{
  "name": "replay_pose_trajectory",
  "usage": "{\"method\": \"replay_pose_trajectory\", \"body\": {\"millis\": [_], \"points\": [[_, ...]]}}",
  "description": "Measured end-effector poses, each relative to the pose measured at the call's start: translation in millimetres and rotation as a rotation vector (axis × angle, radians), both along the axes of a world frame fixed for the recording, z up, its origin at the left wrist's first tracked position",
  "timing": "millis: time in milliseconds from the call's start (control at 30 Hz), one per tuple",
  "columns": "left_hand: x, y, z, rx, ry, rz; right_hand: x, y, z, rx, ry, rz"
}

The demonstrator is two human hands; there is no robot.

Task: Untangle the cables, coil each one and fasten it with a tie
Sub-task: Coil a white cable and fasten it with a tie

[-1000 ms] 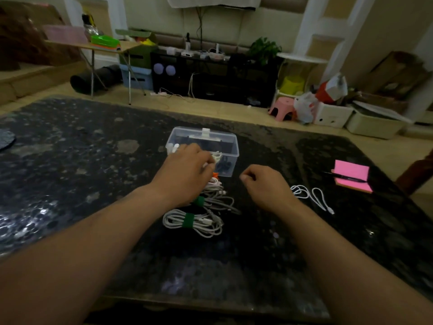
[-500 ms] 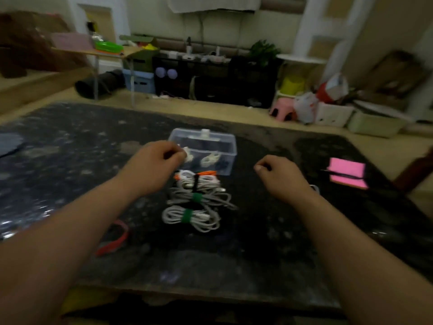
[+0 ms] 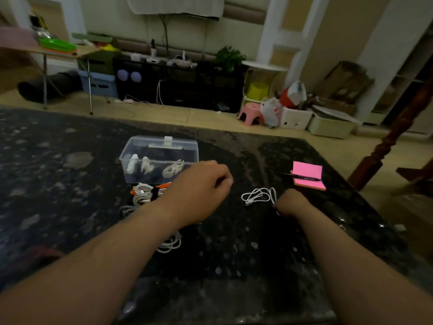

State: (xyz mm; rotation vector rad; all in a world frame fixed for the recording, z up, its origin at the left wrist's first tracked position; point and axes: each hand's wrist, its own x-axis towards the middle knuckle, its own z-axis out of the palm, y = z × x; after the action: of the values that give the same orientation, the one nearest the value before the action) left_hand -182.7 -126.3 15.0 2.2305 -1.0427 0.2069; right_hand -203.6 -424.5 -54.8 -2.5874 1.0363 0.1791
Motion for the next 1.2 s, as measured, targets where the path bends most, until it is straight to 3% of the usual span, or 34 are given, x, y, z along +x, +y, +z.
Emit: {"method": "replay_pose_trajectory", "body": {"millis": [167, 233, 333, 400, 467, 567, 633, 733, 800, 967, 1033, 1133, 1200], "points": [[-5, -10, -5, 0.042, 0.031, -0.025, -6, 15, 11, 0.06, 0.008, 0.087], [-7, -14, -4, 0.056, 0.151, -0.006, -15, 27, 23, 0.227, -0.105, 0.107], [-11, -23, -6, 0.086, 0.515, 0.056, -29, 57, 49, 0.437, -0.315, 0.153], [-19, -27, -5, -0.017, 0.876, 0.028, -41, 82, 67, 0.431, -0.437, 0.188], [-26, -30, -1, -0.175, 1.072, -0.027, -59, 108, 82, 0.439, -0.487, 0.259], [-29, -29, 4, -0.33, 0.973, -0.07, -86, 133, 101, 0.698, -0.469, 0.448], [-29, -25, 10, -0.357, 0.896, -0.053, -92, 127, 108, 0.793, -0.501, 0.415], [-32, -13, 25, -0.362, 0.878, -0.066, -88, 102, 111, 0.537, -0.605, 0.27], [-36, -5, 33, -0.31, 0.84, -0.094, -85, 94, 109, 0.377, -0.614, 0.33], [-36, 0, 36, -0.368, 0.907, -0.237, -74, 114, 88, 0.541, -0.447, 0.697], [-34, -2, 31, -0.391, 0.815, -0.179, -70, 123, 80, 0.499, -0.48, 0.682], [-28, -2, 21, -0.228, 0.486, 0.007, -66, 126, 80, 0.542, -0.608, 0.523], [-30, -2, 18, -0.162, 0.443, 0.011, -65, 127, 83, 0.604, -0.647, 0.467]]}}
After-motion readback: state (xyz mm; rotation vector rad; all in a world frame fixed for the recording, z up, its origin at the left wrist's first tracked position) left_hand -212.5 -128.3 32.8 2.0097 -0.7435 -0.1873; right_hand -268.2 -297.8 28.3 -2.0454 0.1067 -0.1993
